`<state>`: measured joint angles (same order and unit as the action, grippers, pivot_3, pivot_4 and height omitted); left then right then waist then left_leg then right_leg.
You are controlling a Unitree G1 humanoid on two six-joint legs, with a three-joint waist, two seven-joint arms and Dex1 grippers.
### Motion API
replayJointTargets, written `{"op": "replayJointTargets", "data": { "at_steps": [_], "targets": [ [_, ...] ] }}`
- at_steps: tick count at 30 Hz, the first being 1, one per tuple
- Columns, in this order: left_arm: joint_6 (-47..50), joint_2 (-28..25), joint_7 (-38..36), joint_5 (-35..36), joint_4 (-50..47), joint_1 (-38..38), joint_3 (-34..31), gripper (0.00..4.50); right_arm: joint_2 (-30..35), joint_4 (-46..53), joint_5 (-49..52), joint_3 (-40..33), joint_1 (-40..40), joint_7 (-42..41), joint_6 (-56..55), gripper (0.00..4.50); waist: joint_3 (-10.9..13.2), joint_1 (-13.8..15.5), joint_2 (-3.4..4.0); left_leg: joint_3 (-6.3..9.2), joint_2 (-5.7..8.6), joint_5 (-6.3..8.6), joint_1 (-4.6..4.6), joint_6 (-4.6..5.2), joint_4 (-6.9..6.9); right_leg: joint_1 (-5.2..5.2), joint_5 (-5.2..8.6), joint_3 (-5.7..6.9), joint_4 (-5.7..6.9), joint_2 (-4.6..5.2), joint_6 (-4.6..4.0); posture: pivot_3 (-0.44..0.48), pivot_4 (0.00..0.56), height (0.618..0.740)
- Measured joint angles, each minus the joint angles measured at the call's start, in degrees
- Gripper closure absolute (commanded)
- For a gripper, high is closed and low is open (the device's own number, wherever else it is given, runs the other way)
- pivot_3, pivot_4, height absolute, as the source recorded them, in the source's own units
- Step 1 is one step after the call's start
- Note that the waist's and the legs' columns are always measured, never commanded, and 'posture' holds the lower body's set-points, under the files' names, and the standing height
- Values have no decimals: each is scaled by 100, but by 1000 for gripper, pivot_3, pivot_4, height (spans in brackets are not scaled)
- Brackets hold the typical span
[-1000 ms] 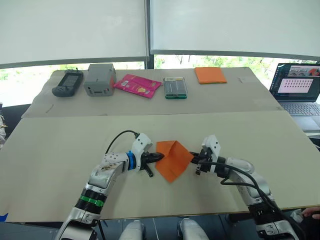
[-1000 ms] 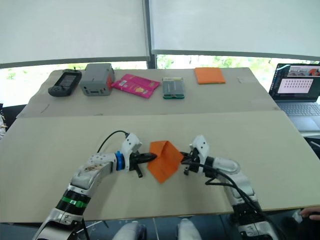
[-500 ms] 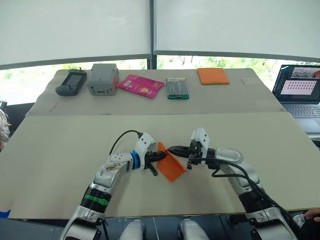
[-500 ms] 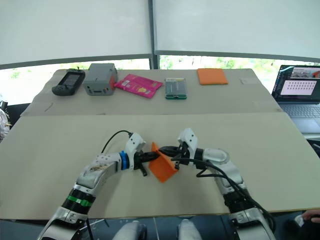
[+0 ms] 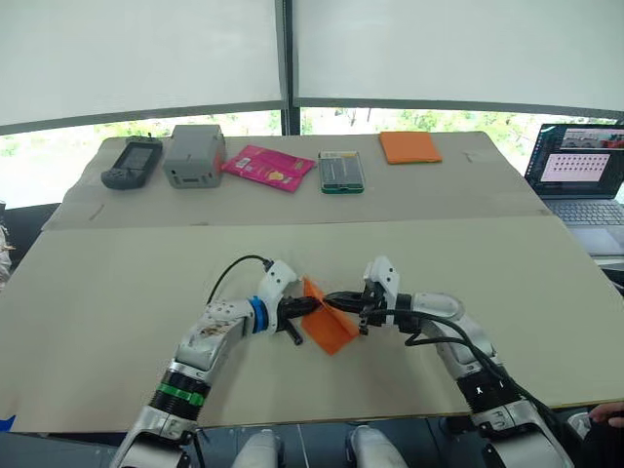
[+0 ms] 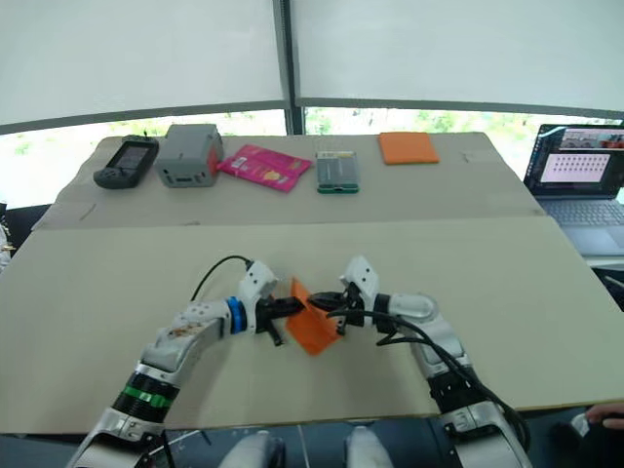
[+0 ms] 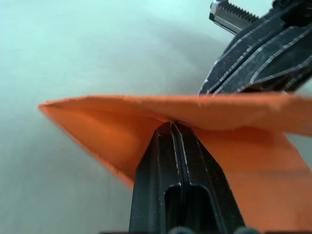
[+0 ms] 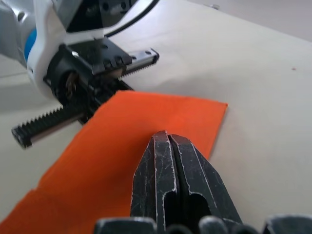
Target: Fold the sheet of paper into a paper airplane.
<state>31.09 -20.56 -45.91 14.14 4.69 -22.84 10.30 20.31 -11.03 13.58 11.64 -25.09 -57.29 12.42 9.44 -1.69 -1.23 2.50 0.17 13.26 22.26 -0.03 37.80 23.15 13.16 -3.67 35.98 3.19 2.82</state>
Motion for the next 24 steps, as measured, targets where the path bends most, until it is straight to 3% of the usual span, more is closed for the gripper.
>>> {"op": "replayJointTargets", "data": {
  "at_steps": [7,13,18,24],
  "targets": [
    [172,-935,-379,211,274,-58,-502,4482,-95,-332,-208,147,-64,-22,-140,4500,3,-124,1,10,-20,-1,-25,0,0,2,4,-10,16,-40,6,0,150,740],
    [248,-835,-407,307,67,98,-529,4482,-179,-460,-322,161,-151,0,-297,4500,3,-86,1,12,-29,0,-12,-2,0,10,-18,-25,11,-51,-32,0,150,740],
    [384,-534,-359,420,-121,150,-481,4482,-183,-522,-361,157,-235,59,-333,4500,3,-32,1,12,-3,1,7,-3,0,22,-17,-20,12,-7,-24,0,150,740],
    [402,-528,-365,391,-168,153,-337,4482,-182,-429,-376,119,-372,124,-332,4500,3,-35,1,7,7,1,6,-3,0,18,-19,-19,5,7,-13,0,150,740]
  ]
}}
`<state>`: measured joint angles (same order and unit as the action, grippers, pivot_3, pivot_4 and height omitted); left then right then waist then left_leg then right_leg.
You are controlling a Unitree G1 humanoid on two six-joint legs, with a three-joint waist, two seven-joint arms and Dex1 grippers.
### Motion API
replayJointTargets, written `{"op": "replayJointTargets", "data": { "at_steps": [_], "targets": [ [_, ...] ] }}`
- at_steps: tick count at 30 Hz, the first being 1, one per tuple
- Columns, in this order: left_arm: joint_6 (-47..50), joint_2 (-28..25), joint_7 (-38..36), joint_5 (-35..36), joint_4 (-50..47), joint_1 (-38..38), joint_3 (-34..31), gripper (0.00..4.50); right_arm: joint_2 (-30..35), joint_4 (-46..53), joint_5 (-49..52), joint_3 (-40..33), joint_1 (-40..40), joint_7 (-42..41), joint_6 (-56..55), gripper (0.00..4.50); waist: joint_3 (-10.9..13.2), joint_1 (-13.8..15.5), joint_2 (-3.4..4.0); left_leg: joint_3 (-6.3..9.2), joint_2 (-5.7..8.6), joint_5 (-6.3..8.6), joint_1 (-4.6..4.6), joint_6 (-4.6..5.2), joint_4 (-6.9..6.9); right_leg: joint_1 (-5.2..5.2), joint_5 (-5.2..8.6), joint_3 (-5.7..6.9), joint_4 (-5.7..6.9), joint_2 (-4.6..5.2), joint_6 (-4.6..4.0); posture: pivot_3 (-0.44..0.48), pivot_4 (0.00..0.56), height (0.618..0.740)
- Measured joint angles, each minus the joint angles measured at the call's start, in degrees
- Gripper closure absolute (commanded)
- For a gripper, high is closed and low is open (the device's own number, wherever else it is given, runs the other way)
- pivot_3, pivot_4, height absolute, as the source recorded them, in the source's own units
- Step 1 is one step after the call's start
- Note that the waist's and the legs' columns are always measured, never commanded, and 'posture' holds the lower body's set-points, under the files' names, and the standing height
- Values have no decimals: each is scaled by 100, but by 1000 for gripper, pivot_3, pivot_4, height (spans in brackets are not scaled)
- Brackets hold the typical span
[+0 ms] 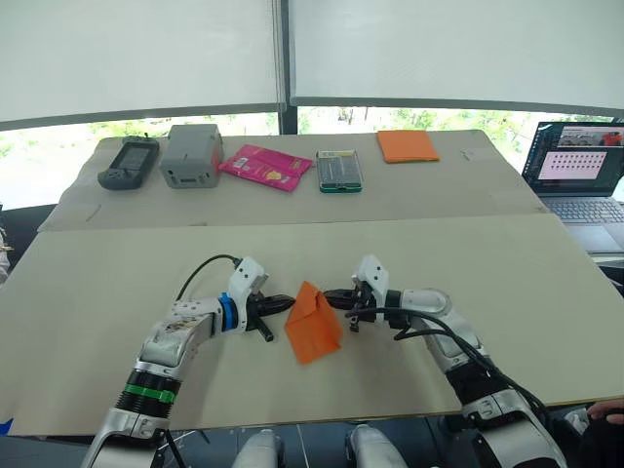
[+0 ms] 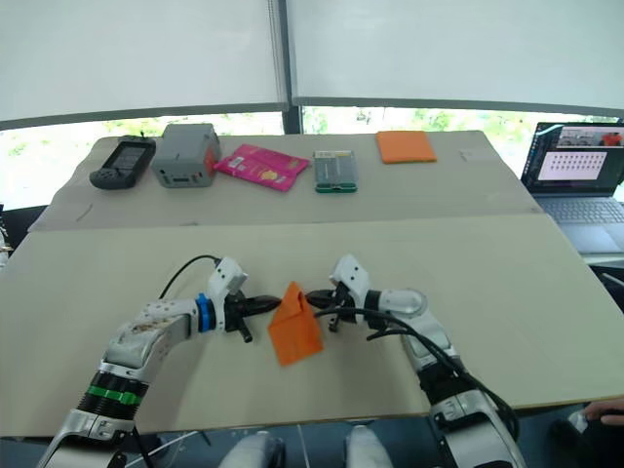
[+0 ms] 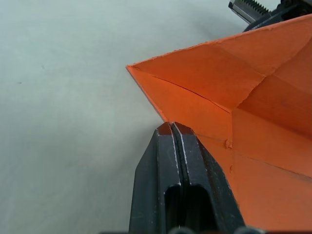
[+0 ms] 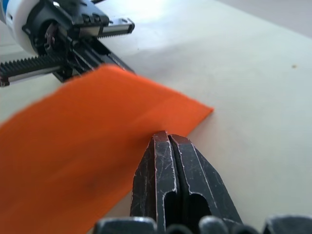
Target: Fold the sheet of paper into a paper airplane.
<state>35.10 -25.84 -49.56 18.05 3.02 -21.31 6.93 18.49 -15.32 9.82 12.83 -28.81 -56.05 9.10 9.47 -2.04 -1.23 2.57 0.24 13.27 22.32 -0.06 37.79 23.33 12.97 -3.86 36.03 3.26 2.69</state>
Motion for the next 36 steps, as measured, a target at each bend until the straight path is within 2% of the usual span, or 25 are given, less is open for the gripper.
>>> {"op": "replayJointTargets", "data": {
  "at_steps": [10,14,29,36],
  "targets": [
    [-96,-3,11,-100,-7,-30,126,4482,-139,688,152,103,-73,-10,366,4500,0,22,0,3,-1,0,-5,0,0,-8,1,3,1,-3,0,0,150,740],
    [-111,33,17,-116,-2,-35,138,4482,-258,536,20,347,66,71,364,4500,0,42,0,2,-1,0,-5,0,0,-7,1,3,2,-3,1,0,150,740],
    [-112,49,44,-133,-4,-31,138,4482,-353,-61,-405,487,-18,247,215,4500,-1,56,1,2,-2,0,-11,1,0,-11,1,3,4,-6,1,0,150,740],
    [63,165,49,188,158,-48,-188,4482,-318,-109,-637,663,-170,320,213,4500,-1,25,0,1,-4,-1,-22,2,1,-17,0,4,7,-9,0,0,150,740]
  ]
}}
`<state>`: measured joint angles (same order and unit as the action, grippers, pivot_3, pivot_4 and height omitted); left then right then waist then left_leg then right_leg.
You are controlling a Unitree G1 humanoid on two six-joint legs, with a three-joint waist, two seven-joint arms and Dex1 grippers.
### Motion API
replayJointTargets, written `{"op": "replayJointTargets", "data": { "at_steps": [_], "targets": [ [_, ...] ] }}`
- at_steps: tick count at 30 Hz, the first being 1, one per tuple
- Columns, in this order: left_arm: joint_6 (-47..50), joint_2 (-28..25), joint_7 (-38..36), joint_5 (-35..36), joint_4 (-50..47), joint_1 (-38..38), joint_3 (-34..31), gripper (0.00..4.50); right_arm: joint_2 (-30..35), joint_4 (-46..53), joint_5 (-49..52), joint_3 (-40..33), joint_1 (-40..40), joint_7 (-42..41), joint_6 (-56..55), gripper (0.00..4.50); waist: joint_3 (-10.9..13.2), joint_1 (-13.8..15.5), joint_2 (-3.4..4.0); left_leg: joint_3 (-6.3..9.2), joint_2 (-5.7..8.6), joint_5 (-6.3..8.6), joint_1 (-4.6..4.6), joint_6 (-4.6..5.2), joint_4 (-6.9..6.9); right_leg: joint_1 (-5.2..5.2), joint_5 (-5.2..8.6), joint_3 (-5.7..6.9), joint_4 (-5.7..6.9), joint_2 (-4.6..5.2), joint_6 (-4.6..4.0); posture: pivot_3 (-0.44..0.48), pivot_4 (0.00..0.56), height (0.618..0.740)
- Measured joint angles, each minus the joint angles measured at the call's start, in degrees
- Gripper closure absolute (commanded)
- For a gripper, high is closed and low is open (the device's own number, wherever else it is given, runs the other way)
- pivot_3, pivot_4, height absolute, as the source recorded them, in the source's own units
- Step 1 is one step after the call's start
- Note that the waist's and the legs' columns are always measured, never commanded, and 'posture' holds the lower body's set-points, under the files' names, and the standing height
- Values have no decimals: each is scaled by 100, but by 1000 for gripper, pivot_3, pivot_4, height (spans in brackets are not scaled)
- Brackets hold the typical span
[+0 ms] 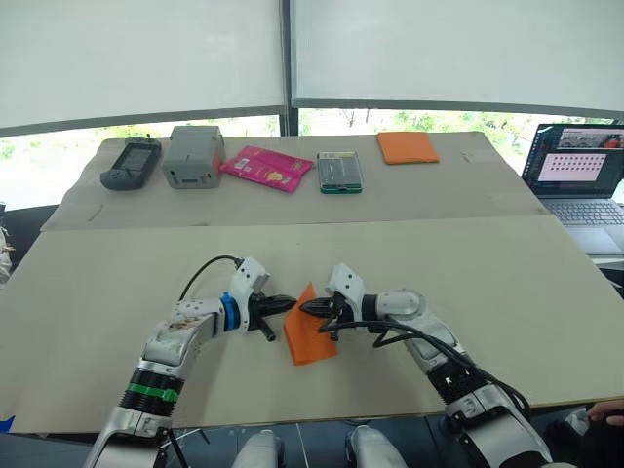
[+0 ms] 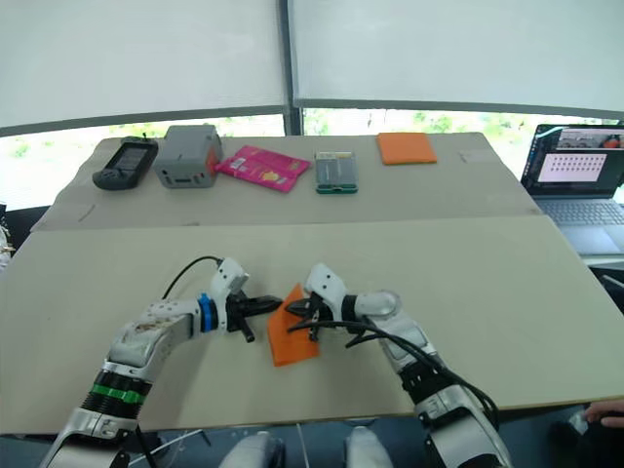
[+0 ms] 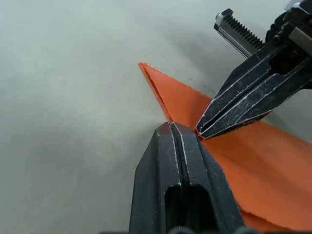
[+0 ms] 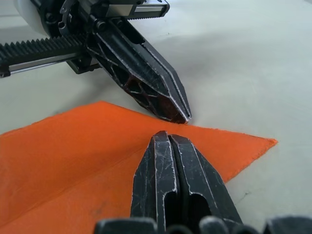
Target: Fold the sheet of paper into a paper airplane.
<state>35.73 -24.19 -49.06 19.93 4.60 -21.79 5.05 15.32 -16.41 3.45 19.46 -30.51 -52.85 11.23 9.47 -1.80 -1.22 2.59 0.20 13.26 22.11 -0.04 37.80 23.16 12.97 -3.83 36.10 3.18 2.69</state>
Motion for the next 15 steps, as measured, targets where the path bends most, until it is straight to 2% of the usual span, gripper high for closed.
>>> {"op": "replayJointTargets", "data": {
  "at_steps": [7,15],
  "targets": [
    [-49,4,-163,32,-107,0,154,4482,80,43,-4,2,1,55,18,4500,0,5,0,-1,2,-1,-1,0,2,-4,0,0,-1,2,0,0,150,740],
    [-185,-257,-214,-219,-193,16,502,4482,209,71,14,-184,-9,104,201,4500,-2,2,1,-2,1,-1,-6,0,1,-7,0,-1,-1,2,0,0,150,740]
  ]
}}
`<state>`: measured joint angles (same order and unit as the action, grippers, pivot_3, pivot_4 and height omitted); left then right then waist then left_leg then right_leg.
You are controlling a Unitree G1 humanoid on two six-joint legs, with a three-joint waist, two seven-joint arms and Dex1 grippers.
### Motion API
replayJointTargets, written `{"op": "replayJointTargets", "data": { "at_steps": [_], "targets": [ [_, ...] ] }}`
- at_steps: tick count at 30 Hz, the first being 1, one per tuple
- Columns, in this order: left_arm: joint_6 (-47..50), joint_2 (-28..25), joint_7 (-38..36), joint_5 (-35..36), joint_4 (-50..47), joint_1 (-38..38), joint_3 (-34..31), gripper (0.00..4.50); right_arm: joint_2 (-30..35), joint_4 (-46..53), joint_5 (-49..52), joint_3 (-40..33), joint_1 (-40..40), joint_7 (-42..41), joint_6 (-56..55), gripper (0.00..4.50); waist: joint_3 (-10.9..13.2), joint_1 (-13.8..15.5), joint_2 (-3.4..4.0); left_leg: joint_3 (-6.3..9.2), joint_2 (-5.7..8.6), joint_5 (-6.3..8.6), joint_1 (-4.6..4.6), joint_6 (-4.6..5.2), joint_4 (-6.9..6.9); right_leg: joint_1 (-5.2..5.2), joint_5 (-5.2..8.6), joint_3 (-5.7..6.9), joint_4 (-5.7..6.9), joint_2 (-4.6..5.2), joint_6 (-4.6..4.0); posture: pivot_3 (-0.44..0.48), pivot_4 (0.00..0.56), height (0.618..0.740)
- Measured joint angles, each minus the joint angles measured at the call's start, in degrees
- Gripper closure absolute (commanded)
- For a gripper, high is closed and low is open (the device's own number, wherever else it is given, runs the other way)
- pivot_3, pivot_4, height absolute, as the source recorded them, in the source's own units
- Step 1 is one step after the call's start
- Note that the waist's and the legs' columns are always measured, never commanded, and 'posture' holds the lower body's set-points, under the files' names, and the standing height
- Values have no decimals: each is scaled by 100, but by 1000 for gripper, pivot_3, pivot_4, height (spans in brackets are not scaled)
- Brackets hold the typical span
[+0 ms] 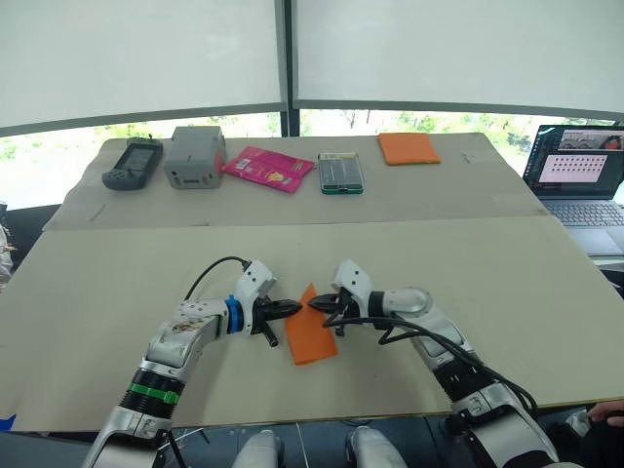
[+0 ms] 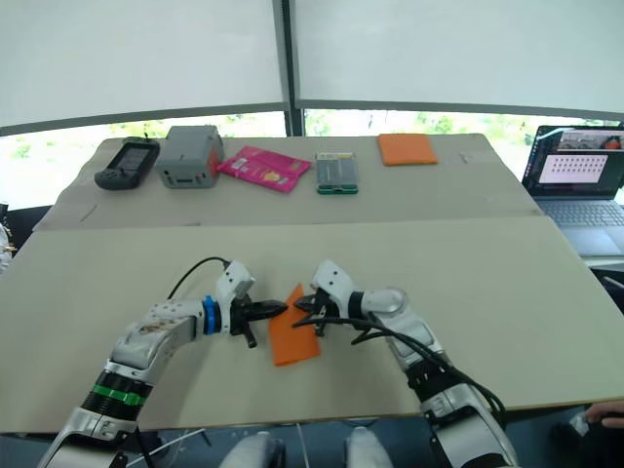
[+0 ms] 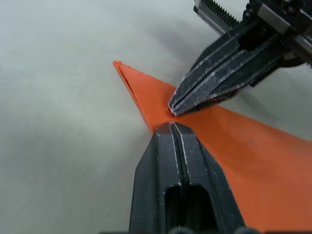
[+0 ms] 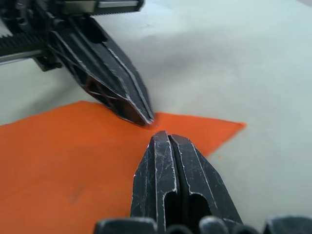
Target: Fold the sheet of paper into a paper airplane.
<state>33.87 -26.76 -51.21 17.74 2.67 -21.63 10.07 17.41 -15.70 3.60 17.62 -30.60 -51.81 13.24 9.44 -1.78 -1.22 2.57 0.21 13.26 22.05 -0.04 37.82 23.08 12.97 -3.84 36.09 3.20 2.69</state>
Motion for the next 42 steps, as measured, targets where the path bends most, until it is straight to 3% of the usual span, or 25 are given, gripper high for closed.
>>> {"op": "replayJointTargets", "data": {
  "at_steps": [15,22,30,42],
  "targets": [
    [26,-378,-227,67,-691,526,89,4482,-8,-86,-1,-67,-56,3,73,4500,-1,-69,2,-2,-7,0,-7,0,0,0,1,-1,1,-6,0,0,150,740],
    [-135,184,256,28,-267,313,-125,4482,-20,-179,-76,-46,-94,4,-77,4500,0,-64,-1,-5,-5,-6,-7,8,2,-1,6,-1,0,-5,14,0,150,740],
    [-306,210,335,-200,-154,180,-20,4482,-28,-383,-245,84,-237,-3,-355,4500,-1,-84,0,-5,-8,-7,-7,7,1,2,-5,-3,2,-20,-7,0,150,740],
    [-374,151,293,-247,-207,224,132,4482,-336,-1804,-389,80,-1200,-18,-1137,4500,-1,-88,0,-6,-9,-7,-4,7,0,5,-7,-7,2,-15,-10,0,150,740]
  ]
}}
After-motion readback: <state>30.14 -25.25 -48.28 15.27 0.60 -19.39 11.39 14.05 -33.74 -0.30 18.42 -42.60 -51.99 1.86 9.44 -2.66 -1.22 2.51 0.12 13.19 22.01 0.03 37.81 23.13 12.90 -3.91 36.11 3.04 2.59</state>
